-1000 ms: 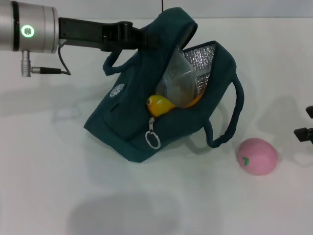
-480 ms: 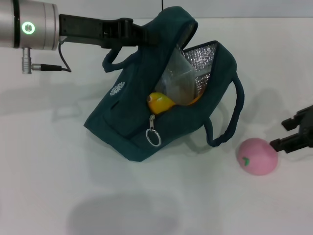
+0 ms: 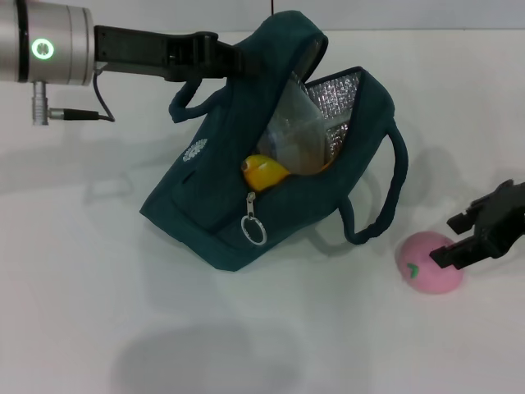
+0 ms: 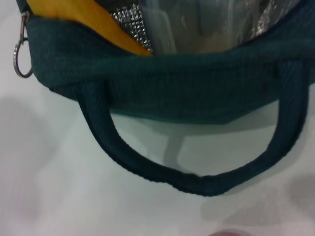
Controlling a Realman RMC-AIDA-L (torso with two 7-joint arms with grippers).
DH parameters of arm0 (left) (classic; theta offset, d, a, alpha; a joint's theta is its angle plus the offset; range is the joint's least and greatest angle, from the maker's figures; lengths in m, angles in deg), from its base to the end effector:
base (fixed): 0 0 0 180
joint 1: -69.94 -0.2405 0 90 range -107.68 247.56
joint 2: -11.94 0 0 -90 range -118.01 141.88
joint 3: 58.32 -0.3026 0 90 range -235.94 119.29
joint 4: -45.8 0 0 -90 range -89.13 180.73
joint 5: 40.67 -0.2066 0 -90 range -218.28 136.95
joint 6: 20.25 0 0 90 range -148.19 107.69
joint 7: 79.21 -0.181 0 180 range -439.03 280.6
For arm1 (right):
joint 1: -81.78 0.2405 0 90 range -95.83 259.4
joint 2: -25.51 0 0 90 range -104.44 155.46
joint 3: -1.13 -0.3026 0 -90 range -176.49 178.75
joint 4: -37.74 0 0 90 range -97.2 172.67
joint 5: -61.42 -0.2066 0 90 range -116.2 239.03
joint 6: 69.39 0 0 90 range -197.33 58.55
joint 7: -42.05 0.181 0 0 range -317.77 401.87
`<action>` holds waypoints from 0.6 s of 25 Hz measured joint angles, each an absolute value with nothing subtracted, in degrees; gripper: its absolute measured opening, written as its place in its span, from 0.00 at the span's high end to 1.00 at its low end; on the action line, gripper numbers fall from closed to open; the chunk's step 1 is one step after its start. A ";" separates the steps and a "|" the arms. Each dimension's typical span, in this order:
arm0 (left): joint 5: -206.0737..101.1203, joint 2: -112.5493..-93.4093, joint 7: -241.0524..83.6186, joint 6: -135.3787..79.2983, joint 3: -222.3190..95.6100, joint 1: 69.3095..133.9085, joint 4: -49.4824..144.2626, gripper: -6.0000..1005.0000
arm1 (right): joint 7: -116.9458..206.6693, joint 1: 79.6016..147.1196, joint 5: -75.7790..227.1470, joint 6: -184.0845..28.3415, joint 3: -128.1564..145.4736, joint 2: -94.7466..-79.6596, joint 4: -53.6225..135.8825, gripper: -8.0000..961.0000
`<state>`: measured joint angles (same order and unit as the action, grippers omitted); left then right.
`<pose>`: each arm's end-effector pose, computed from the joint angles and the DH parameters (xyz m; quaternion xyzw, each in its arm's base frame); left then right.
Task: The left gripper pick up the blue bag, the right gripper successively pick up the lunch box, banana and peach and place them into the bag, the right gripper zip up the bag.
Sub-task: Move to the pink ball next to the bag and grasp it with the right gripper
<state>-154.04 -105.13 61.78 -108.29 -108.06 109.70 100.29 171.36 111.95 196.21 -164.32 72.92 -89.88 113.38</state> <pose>-0.1843 0.4235 -0.0172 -0.8437 -0.4858 -0.2242 0.0429 0.2488 0.3596 -0.0288 -0.9518 0.2740 -0.1037 0.0912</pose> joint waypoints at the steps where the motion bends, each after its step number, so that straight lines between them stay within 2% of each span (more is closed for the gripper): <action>1: -154.04 -105.13 61.70 -108.29 -108.07 109.69 100.29 0.94 | 171.19 112.17 196.21 -164.07 73.07 -89.89 112.64 0.38; 15: -154.04 -105.15 61.59 -108.31 -108.06 109.49 100.29 0.94 | 169.34 113.71 195.97 -161.91 73.88 -90.18 107.21 0.41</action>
